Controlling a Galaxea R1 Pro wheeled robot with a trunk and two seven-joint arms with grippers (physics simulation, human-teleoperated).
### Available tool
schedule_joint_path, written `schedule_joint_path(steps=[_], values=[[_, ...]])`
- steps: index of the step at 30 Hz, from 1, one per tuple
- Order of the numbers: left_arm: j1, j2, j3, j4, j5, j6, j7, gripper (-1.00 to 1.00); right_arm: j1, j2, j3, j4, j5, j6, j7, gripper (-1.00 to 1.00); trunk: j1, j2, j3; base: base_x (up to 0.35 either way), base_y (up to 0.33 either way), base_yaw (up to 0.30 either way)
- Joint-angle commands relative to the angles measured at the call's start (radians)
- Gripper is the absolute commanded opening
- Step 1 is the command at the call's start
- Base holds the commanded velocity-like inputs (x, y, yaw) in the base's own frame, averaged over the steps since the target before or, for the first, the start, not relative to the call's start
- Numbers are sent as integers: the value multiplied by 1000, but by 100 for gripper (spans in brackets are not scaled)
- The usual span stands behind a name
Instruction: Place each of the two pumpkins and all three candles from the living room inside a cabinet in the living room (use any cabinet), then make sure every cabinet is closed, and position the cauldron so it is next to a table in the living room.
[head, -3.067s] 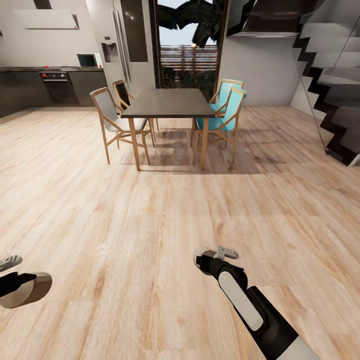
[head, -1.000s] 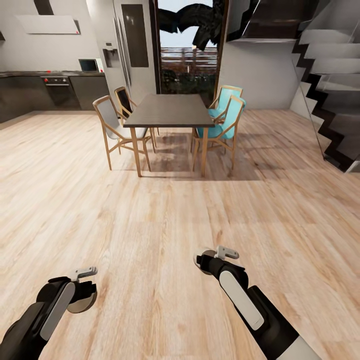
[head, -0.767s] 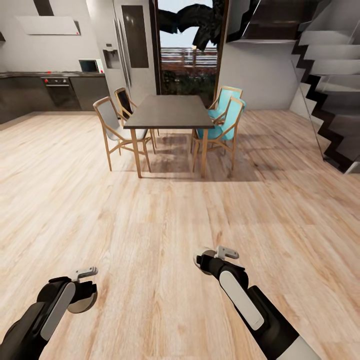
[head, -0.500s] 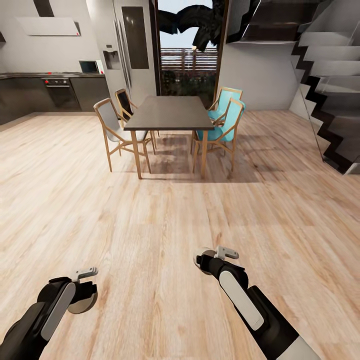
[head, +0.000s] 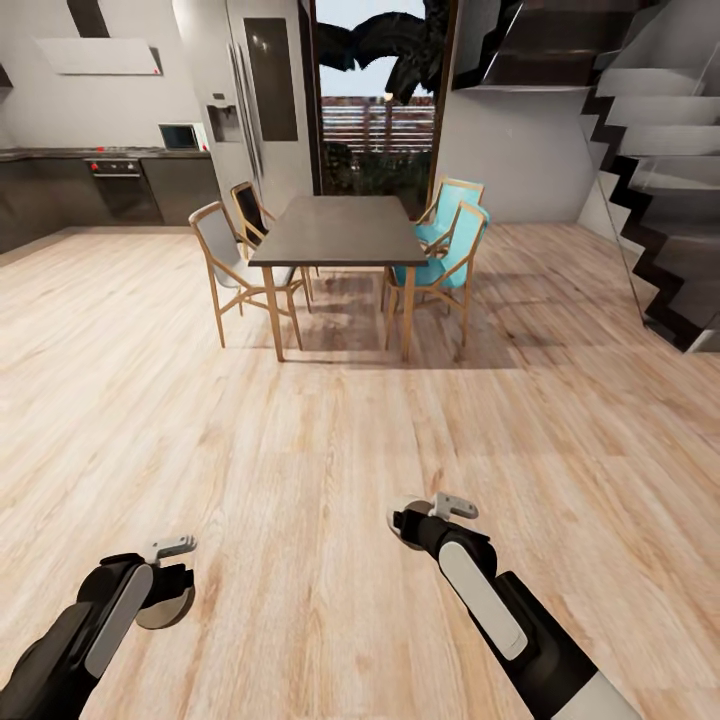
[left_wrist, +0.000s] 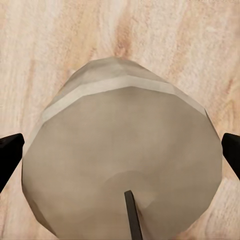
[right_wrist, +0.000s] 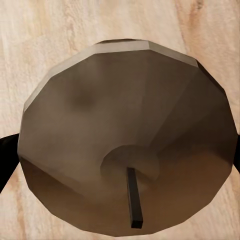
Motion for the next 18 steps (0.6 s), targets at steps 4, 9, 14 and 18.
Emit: schedule_joint_path(steps=[4,9,14,18], values=[[0,0,-1,-1,9,4,8,-100,-1,-1,1,0,-9,1,-9,-100,-15,28,12,0,0,0],[0,0,-2,-1,8,4,8,-100,-1,-1,2,7,-10,1,-8,-100,-35,63,27,0,0,0],[0,0,-1,-1,9,5,8,-100,-1,-1,2,-1,-10,1,-8,-100,-54,98,43,0,0,0],[0,0,-1,-2,8,5,8,-100,-1,-1,2,1,-10,1,-8,-100,-69,126,56,0,0,0]])
